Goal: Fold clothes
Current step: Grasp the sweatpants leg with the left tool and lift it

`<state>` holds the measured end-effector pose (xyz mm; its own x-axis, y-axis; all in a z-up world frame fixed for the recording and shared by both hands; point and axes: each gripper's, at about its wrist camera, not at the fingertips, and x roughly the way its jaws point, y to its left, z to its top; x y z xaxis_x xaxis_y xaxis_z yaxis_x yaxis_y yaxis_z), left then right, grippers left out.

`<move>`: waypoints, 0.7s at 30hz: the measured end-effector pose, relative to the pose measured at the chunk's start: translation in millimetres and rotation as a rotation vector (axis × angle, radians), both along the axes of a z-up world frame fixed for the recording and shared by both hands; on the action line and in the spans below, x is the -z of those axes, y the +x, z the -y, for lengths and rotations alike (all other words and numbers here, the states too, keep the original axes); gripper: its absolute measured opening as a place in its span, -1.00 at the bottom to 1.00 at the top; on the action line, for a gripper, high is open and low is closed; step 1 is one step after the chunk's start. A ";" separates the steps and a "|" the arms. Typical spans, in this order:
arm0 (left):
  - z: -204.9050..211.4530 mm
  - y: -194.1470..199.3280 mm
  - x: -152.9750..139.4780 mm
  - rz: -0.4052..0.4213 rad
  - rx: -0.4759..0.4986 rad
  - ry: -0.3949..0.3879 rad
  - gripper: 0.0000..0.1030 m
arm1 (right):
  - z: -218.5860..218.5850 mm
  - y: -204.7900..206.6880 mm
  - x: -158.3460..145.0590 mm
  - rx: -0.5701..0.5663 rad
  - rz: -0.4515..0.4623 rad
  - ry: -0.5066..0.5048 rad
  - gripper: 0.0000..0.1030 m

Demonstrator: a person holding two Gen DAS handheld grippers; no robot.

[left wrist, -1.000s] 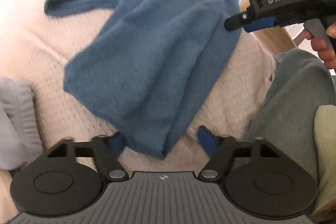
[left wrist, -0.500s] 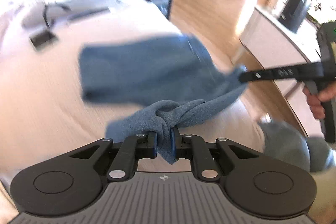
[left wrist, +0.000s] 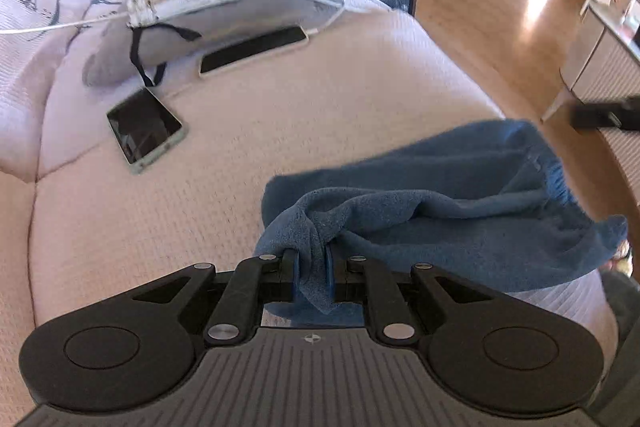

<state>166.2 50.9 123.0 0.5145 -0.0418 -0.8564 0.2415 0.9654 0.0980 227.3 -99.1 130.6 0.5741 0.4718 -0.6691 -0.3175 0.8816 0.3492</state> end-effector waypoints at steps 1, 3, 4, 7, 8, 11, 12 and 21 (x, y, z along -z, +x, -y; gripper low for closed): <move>0.4 1.6 2.7 -0.001 0.003 0.001 -0.78 | 4.4 -10.8 3.8 -0.021 0.006 -0.038 -0.70; 1.0 4.2 5.7 0.001 0.004 -0.001 -0.78 | 9.6 -39.2 9.5 -0.078 0.038 -0.130 -0.69; 1.5 4.9 7.1 0.002 0.004 0.000 -0.78 | 11.7 -54.0 12.2 -0.109 0.056 -0.178 -0.49; 2.9 9.0 9.9 0.004 0.004 0.002 -0.78 | 5.7 -93.3 24.7 -0.193 0.109 -0.332 0.09; 2.8 9.2 10.7 0.003 0.001 0.001 -0.78 | 1.3 -102.4 28.7 -0.221 0.125 -0.371 0.09; 1.2 10.9 12.8 -0.001 -0.011 -0.005 -0.77 | -13.3 -116.4 33.7 -0.313 0.177 -0.447 0.09; -0.4 11.1 12.5 -0.001 -0.017 -0.010 -0.77 | -18.7 -118.7 34.0 -0.351 0.194 -0.475 0.08; -5.3 5.7 5.1 -0.022 -0.016 -0.024 -0.77 | -50.5 -105.3 53.6 -0.599 0.169 -0.675 -0.79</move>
<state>172.0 56.2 117.9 0.4962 -0.0542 -0.8665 0.2282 0.9711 0.0699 121.9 -48.6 77.0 0.4749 0.2622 -0.8401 -0.7875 0.5528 -0.2726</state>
